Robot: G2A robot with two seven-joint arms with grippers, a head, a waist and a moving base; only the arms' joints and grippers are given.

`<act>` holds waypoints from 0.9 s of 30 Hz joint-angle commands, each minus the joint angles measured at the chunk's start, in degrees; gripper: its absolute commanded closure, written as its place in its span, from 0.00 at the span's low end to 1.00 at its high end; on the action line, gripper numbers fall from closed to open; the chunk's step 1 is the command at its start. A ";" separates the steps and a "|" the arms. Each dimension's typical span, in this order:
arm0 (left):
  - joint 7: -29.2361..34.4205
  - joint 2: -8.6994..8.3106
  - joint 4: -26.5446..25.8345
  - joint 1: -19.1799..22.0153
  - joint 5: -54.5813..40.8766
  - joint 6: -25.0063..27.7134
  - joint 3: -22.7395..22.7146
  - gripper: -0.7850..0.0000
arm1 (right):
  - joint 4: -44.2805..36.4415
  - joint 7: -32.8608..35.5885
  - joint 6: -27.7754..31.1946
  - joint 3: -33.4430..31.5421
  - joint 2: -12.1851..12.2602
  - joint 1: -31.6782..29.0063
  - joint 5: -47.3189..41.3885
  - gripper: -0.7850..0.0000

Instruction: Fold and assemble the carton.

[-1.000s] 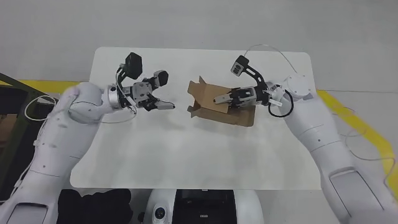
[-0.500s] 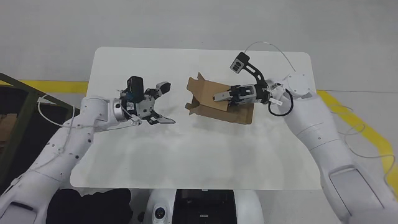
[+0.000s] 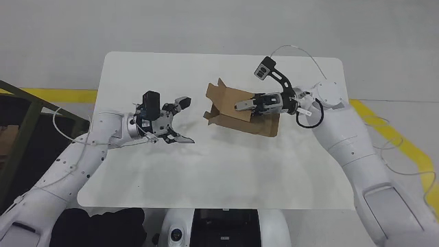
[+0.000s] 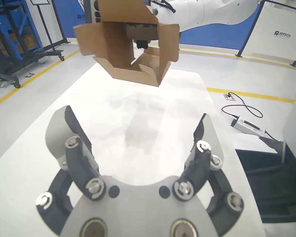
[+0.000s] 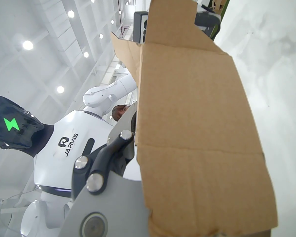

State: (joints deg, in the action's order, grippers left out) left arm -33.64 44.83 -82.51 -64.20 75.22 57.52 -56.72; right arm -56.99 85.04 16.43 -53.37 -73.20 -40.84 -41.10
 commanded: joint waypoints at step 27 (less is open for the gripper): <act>-10.79 -3.42 -3.24 6.36 4.20 0.48 14.60 0.00 | -6.54 -1.23 -0.82 0.71 -0.15 -2.95 2.17 1.00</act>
State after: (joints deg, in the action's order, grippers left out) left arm -43.82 41.49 -85.74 -58.28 79.01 58.00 -42.55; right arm -63.46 83.85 15.63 -52.76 -73.31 -43.81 -38.96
